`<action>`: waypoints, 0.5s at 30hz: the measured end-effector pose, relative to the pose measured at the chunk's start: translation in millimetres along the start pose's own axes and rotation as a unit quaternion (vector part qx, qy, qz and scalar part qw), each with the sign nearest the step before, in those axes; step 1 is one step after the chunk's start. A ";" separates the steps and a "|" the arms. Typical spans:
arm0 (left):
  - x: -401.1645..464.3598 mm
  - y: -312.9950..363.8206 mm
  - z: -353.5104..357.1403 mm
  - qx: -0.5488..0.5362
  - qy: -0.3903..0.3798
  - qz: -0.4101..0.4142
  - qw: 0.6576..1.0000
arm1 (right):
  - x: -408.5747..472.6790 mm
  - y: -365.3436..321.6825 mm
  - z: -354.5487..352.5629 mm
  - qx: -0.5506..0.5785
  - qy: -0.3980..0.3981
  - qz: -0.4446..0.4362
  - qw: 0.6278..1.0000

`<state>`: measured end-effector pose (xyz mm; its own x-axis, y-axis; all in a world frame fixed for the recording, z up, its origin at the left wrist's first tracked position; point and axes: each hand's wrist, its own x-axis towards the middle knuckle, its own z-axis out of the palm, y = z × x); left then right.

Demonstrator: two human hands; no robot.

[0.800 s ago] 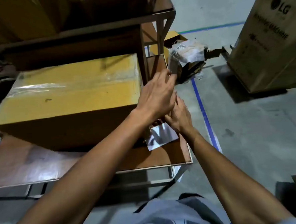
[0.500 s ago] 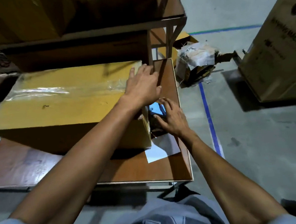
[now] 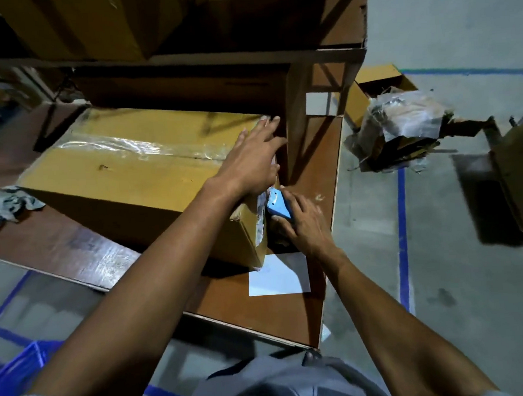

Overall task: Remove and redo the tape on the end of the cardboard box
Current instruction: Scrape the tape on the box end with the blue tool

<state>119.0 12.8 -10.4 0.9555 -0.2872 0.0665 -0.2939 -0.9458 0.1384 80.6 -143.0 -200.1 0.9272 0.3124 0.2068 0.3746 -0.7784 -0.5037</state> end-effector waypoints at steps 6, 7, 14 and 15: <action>-7.4 6.1 -11.0 -0.019 0.023 -0.045 0.999 | 3.2 7.5 -3.4 -0.040 0.001 -0.025 0.999; -9.7 7.0 -12.5 -0.027 0.020 -0.047 0.998 | 2.2 9.5 -5.0 -0.041 -0.002 -0.029 0.999; -32.9 7.9 -15.8 -0.084 -0.015 -0.055 0.995 | 1.2 16.5 -7.9 -0.017 -0.028 -0.044 0.998; -34.2 6.4 -16.8 -0.088 -0.019 -0.053 0.995 | 1.3 16.5 -7.4 -0.020 -0.028 -0.051 0.998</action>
<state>84.0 19.1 4.9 0.9806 -0.1961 0.0052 -0.1879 -0.9310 0.3128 88.0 -159.5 -201.9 0.8831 0.4209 0.2072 0.4681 -0.7614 -0.4486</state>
